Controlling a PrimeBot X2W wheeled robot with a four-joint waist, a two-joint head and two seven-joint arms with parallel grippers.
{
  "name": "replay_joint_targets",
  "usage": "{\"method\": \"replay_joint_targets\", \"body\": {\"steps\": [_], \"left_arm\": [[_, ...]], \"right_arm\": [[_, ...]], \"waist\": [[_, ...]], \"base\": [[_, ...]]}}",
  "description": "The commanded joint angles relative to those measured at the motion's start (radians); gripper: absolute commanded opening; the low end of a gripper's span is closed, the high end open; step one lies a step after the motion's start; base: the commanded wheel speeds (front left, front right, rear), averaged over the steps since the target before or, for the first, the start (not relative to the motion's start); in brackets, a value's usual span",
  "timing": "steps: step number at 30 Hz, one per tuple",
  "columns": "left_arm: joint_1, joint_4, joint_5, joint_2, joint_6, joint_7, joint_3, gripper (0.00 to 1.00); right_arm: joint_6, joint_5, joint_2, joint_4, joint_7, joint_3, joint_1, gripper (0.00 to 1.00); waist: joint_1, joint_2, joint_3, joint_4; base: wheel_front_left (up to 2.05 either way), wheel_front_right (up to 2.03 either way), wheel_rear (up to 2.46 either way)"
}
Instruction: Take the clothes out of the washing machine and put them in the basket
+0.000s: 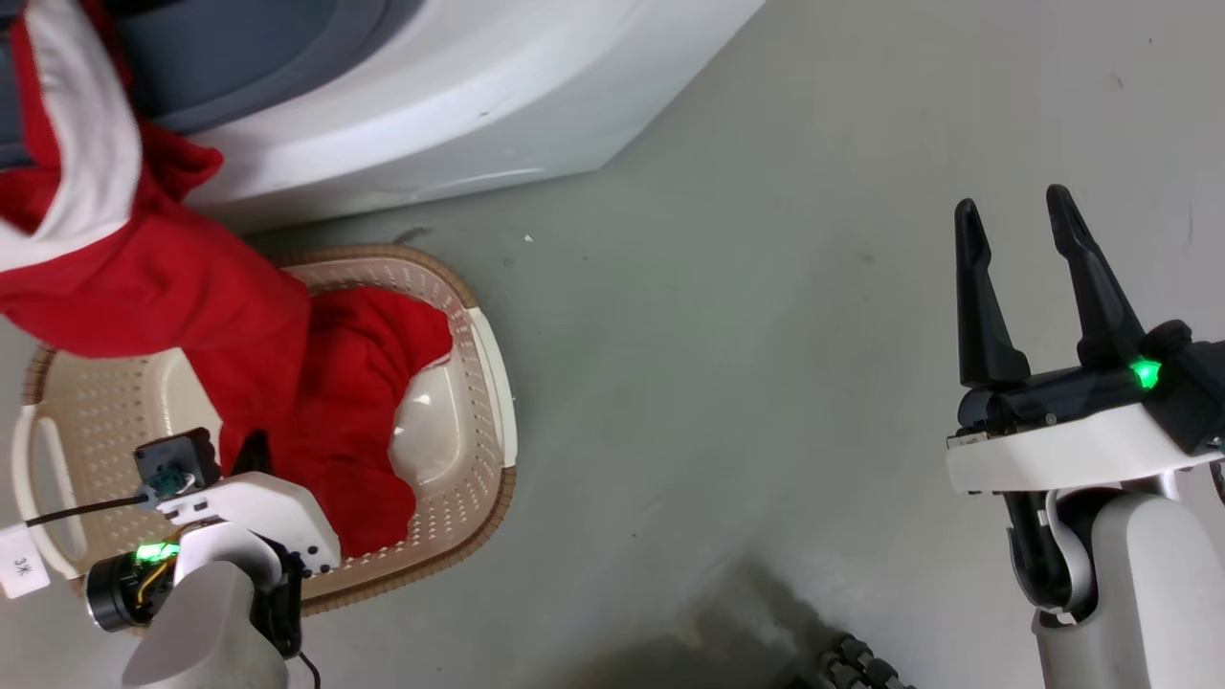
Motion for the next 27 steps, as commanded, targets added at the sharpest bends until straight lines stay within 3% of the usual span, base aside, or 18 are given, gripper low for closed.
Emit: {"method": "replay_joint_targets", "body": {"steps": [1,6,7,8,9,18,27], "left_arm": [[-0.018,0.012,0.003,0.012,-0.001,-0.002,0.01,0.0],[-0.039,0.042,0.02,0.016,-0.009,-0.002,0.027,0.0],[-0.041,0.045,0.021,0.016,-0.011,-0.002,0.03,0.31],[-0.042,0.049,0.022,0.015,-0.012,-0.002,0.034,0.93],[-0.044,0.051,0.025,0.014,-0.012,-0.002,0.038,1.0],[-0.002,0.022,0.057,-0.012,-0.011,-0.002,0.079,1.0],[0.115,-0.121,0.106,-0.063,-0.016,-0.002,0.158,1.0]], "right_arm": [[-0.001,0.009,0.001,0.005,-0.011,0.005,-0.02,1.0],[-0.001,0.019,0.001,0.035,-0.03,0.016,-0.036,1.0],[-0.001,0.019,0.001,0.039,-0.033,0.018,-0.039,1.0],[-0.001,0.017,0.001,0.043,-0.034,0.019,-0.041,1.0],[-0.001,0.017,0.001,0.048,-0.037,0.02,-0.041,1.0],[-0.001,0.011,0.001,0.081,-0.049,0.016,-0.034,1.0],[-0.001,-0.013,0.0,0.083,-0.027,-0.004,0.004,1.0]], "waist": [[-0.0002,0.0,0.036,-0.02],[-0.0002,0.0,0.046,-0.031],[-0.0002,0.0,0.046,-0.032],[-0.0002,0.0,0.046,-0.033],[-0.0002,0.0,0.044,-0.034],[-0.0002,0.0,-0.036,-0.024],[-0.0002,0.0,-0.175,0.011]], "base": [[0.0,0.0,0.0],[0.0,0.0,0.0],[0.0,0.0,0.0],[0.0,0.0,0.0],[0.0,0.0,0.0],[0.0,0.0,0.0],[0.0,0.0,0.0]]}}
